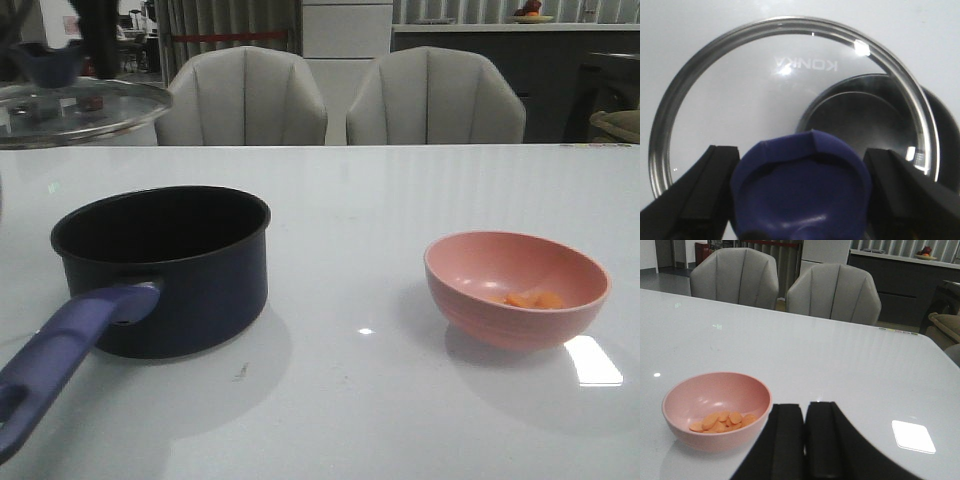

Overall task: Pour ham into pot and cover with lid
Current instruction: 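Lift the lid off the saucepan with the left gripper and set it beside the pot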

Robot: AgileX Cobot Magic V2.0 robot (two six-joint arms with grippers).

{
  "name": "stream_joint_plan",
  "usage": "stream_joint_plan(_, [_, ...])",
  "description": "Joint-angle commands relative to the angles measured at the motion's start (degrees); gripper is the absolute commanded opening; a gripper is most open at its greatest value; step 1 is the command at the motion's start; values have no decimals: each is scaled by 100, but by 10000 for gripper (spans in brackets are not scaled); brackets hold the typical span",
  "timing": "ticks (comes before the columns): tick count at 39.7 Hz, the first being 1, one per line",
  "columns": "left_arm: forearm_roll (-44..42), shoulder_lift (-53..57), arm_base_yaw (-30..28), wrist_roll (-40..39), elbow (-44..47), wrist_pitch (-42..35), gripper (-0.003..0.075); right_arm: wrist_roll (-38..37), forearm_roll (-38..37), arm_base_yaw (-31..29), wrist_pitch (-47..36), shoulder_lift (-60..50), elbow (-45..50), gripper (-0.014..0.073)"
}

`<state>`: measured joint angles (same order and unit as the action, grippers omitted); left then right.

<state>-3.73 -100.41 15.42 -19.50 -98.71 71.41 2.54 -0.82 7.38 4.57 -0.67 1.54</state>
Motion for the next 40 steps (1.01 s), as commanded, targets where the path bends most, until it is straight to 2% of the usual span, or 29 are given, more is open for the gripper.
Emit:
stream_joint_plan(1, [-64, 611, -460, 114, 294, -337, 437, 27, 9, -33, -457, -107, -29, 148])
stream_joint_plan(9, [569, 823, -1403, 838, 1340, -847, 437, 27, 9, -33, -457, -107, -29, 148])
stream_joint_plan(16, [606, 823, -1894, 982, 2231, -1600, 437, 27, 9, -33, -457, -107, -29, 148])
stream_joint_plan(23, [606, 708, -2013, 1182, 2810, -2358, 437, 27, 9, -33, -457, -107, -29, 148])
stream_joint_plan(40, [606, -179, -2013, 1286, 2855, -2525, 437, 27, 9, -33, -457, -107, -29, 148])
